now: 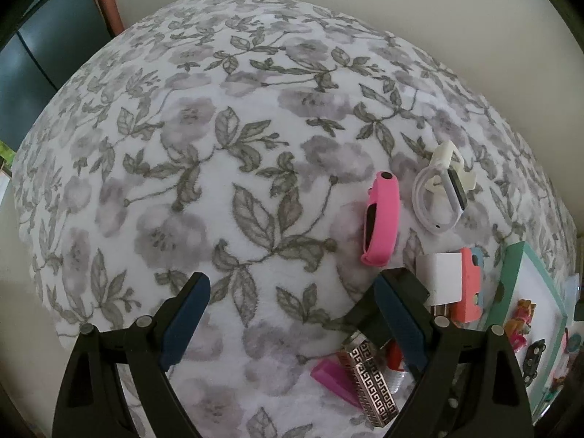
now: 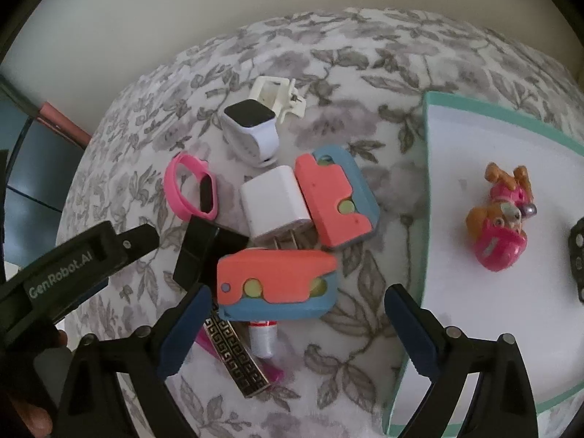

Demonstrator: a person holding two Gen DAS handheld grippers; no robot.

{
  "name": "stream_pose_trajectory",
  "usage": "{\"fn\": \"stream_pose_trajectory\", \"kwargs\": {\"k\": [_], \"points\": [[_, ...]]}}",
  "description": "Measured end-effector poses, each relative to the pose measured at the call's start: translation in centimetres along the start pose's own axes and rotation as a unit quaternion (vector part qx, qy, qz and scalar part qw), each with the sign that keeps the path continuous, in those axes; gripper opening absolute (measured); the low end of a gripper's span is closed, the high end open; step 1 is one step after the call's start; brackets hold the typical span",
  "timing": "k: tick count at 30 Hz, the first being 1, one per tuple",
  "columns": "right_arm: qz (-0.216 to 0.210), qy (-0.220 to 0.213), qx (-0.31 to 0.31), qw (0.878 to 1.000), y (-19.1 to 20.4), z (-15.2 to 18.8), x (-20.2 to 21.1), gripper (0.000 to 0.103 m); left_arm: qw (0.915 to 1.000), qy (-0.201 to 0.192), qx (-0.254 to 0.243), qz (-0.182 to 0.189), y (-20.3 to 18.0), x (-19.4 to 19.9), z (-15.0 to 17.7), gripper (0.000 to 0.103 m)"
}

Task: Organize rigid objects
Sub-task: 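Move both tools back over the pile toward the black charger and orange-blue toy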

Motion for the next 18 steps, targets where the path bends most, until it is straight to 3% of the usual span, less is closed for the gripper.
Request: {"fn": "stream_pose_trajectory", "kwargs": {"k": [4, 12, 14, 18], "points": [[-0.015, 0.02, -0.014, 1.0, -0.1, 0.2, -1.5, 0.095, 1.0, -0.001, 0.001, -0.002, 0.0, -0.1, -0.1, 0.092], [-0.025, 0.01, -0.014, 1.0, 0.4, 0.1, -2.2, 0.092, 0.9999, 0.004, 0.0, 0.011, -0.3, -0.3, 0.0, 0.092], [-0.021, 0.009, -0.016, 1.0, 0.4, 0.0, -2.2, 0.082, 0.9999, 0.004, -0.002, 0.013, -0.5, -0.3, 0.1, 0.092], [-0.023, 0.01, -0.018, 1.0, 0.1, 0.0, -2.0, 0.074, 0.9997, 0.007, -0.005, 0.025, -0.8, -0.2, 0.1, 0.092]]}}
Point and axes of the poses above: each gripper's, at about its wrist camera, not at the fingertips, and x roughly against the way its jaws point, y to its left, z to its underside, the point moved 1 cm from there along -x, roughly the way its jaws point, and after that the axes turned 4 degrees about -z, right-handed, at the moved point
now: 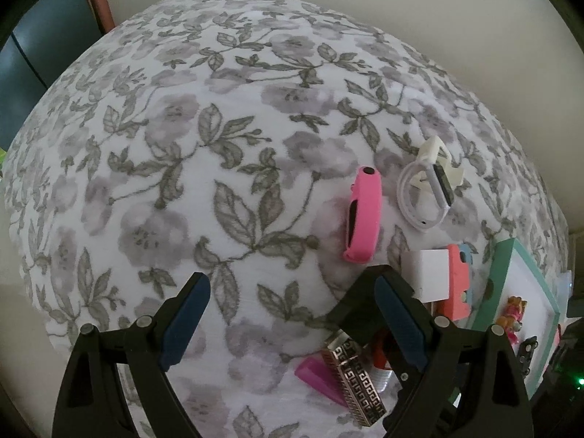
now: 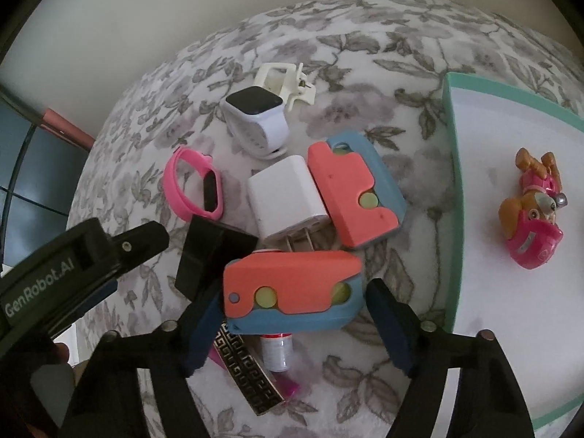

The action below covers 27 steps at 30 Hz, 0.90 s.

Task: Organize rigid objects
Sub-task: 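Move both tools back over the pile toward the black charger and orange-blue toy, then grasp black charger with left tool while right tool grasps orange-and-blue folding toy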

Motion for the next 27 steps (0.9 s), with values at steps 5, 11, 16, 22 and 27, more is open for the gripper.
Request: {"fn": "stream_pose_trajectory", "kwargs": {"k": [5, 11, 16, 22, 27], "points": [[0.007, 0.003, 0.003, 1.0, -0.4, 0.2, 0.4, 0.074, 0.9997, 0.007, -0.008, 0.021, -0.7, -0.2, 0.1, 0.092], [0.011, 0.006, -0.011, 1.0, -1.4, 0.3, 1.2, 0.074, 0.9992, 0.007, -0.035, 0.018, -1.9, -0.5, 0.4, 0.092], [0.01, 0.011, -0.007, 1.0, -1.4, 0.5, 1.2, 0.074, 0.9984, 0.012, -0.048, 0.027, -2.8, -1.4, 0.7, 0.092], [0.012, 0.014, 0.001, 1.0, -1.3, 0.6, 1.3, 0.074, 0.9974, 0.011, -0.066, 0.027, -3.5, -2.4, 1.0, 0.087], [0.014, 0.017, 0.005, 1.0, -1.1, 0.5, 1.0, 0.074, 0.9964, 0.013, -0.068, 0.049, -3.8, -2.8, 1.1, 0.065]]}}
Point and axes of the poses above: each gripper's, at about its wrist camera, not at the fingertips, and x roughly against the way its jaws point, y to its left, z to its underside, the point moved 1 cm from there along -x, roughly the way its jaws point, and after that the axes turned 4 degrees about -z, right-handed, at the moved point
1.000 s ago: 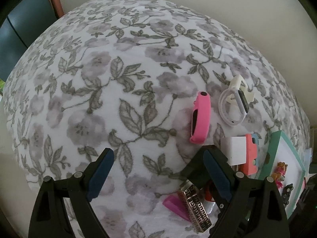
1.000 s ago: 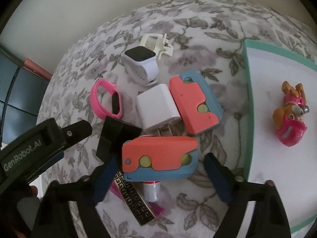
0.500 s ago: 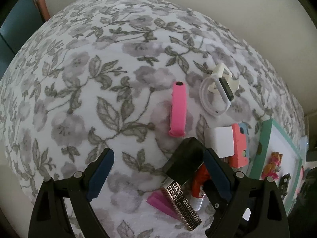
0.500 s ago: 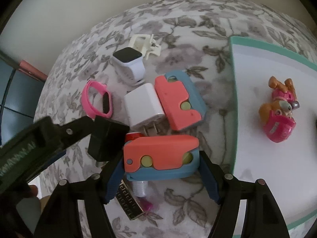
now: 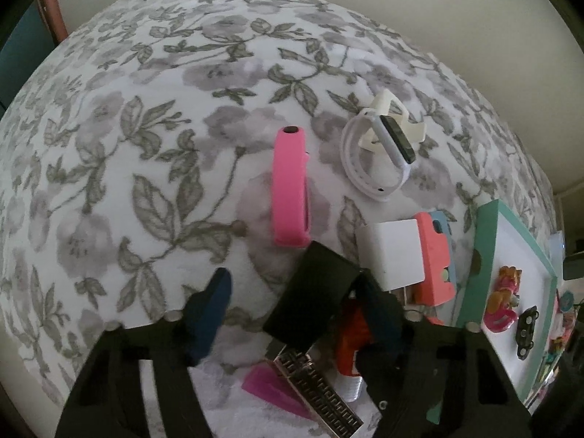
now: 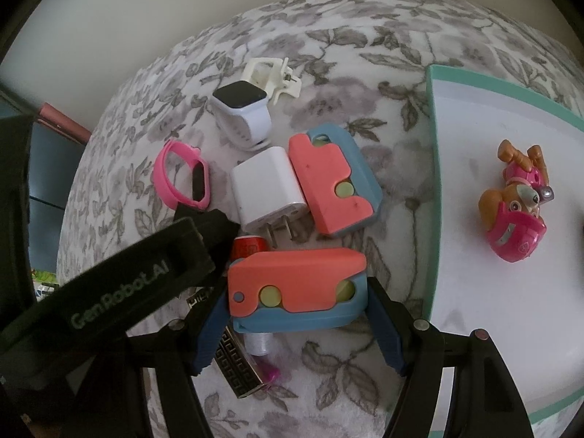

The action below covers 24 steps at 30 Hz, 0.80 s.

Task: Organize rigid objects
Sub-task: 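Grasp black charger with left tool while right tool grasps orange-and-blue folding toy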

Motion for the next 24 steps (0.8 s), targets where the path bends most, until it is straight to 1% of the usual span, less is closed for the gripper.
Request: {"fn": "stream_pose_trajectory", "kwargs": {"k": [3, 5, 9, 15, 22, 24], "points": [[0.002, 0.001, 0.003, 1.0, 0.1, 0.0, 0.0, 0.074, 0.9999, 0.005, -0.007, 0.009, -0.2, -0.2, 0.2, 0.053], [0.0, 0.001, 0.003, 1.0, 0.1, 0.0, -0.1, 0.074, 0.9999, 0.006, -0.006, 0.015, -0.8, -0.7, 0.1, 0.039], [0.0, 0.002, 0.003, 1.0, 0.1, 0.0, -0.2, 0.074, 0.9999, 0.006, -0.01, 0.011, -1.1, -0.8, 0.1, 0.037], [0.002, 0.005, 0.004, 1.0, 0.0, 0.0, -0.2, 0.074, 1.0, 0.003, -0.002, 0.005, -0.4, -0.2, -0.2, 0.034], [-0.002, 0.009, -0.003, 1.0, -0.3, 0.1, 0.2, 0.074, 0.9997, 0.0, 0.01, 0.022, -0.1, 0.7, -0.1, 0.031], [-0.001, 0.009, -0.008, 1.0, -0.5, 0.1, 0.4, 0.074, 0.9997, -0.003, 0.01, 0.021, 0.0, 0.9, -0.1, 0.031]]}}
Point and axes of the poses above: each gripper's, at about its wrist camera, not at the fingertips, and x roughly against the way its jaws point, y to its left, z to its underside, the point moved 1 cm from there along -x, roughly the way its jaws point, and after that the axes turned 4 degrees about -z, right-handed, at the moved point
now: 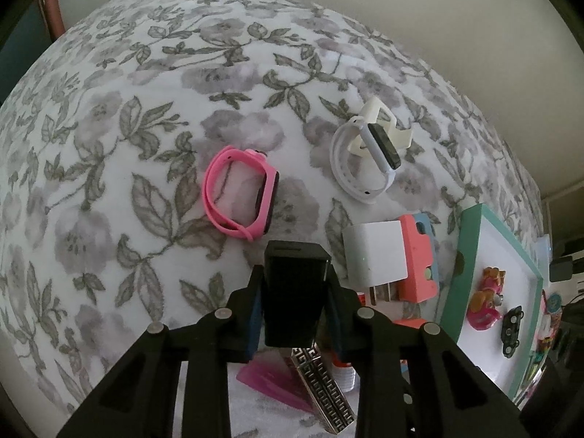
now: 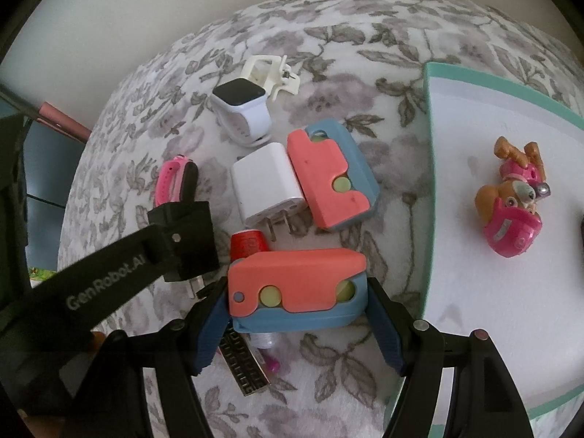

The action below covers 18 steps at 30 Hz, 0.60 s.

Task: Organize rigid objects
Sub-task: 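Grasp black charger with left tool while right tool grasps orange-and-blue folding toy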

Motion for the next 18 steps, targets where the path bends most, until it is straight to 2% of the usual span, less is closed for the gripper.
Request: {"fn": "stream_pose_trajectory", "kwargs": {"k": [6, 18], "points": [[-0.006, -0.006, -0.008, 1.0, -0.3, -0.1, 1.0, 0.074, 0.9999, -0.008, 0.005, 0.006, 0.5, 0.9, 0.2, 0.03], [0.004, -0.049, -0.012, 0.999, -0.6, -0.4, 5.1, 0.073, 0.9968, -0.078, 0.0, 0.019, -0.4, 6.3, -0.4, 0.03]]}}
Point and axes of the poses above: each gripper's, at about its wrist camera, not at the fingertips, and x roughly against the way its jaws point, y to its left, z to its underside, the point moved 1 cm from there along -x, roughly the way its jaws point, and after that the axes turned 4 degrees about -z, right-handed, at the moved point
